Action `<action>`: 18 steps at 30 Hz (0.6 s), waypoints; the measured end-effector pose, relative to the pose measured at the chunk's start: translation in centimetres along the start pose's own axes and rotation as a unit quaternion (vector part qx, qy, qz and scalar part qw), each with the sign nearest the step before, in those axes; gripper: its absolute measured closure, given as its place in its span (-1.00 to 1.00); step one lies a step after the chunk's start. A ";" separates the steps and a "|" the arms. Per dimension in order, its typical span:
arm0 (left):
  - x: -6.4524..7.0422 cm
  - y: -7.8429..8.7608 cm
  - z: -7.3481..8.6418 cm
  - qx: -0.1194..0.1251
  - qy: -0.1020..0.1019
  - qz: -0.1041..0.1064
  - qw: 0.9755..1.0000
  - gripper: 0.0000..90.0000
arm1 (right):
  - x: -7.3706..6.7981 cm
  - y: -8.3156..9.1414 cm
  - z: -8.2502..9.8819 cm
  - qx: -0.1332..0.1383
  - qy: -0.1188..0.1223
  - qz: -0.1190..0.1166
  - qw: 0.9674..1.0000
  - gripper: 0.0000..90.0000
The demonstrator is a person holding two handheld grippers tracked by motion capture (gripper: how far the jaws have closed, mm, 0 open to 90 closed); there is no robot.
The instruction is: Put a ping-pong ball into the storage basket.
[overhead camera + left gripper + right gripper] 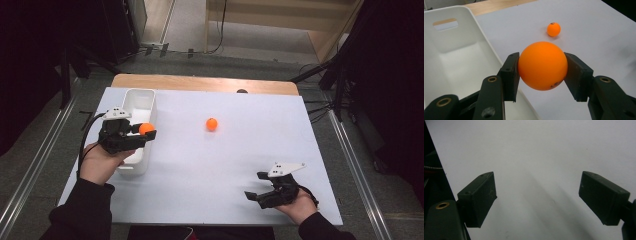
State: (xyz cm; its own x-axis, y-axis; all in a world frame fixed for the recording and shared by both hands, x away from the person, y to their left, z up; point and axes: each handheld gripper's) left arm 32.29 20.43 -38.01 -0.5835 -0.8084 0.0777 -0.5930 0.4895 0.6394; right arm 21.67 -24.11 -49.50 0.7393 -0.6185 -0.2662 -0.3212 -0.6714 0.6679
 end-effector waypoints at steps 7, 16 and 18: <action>-0.7 0.2 0.1 -0.001 0.005 -0.019 1.000 0.11 | 0.0 0.0 0.0 0.000 -0.001 0.001 1.000 -0.71; -1.4 0.3 0.2 -0.005 0.014 -0.038 0.999 0.11 | 0.0 -0.1 0.0 0.001 0.001 0.002 1.000 -0.71; -1.6 0.2 0.3 -0.002 0.016 -0.045 0.999 0.11 | 0.0 0.0 0.0 -0.001 0.000 0.001 1.000 -0.71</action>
State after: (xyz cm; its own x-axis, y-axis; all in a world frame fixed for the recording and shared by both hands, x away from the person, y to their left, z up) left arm 32.92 21.92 -38.22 -0.5101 -0.8590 0.0449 -0.6401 0.4139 0.6473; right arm 21.69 -24.10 -49.52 0.7388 -0.6196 -0.2649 -0.3216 -0.6697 0.6694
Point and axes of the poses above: each handheld gripper's, and its own axes: y roughly backward along the jaws, z roughly out of its underside, x roughly to its right, and after that the axes turned 4 degrees about -z, right-handed
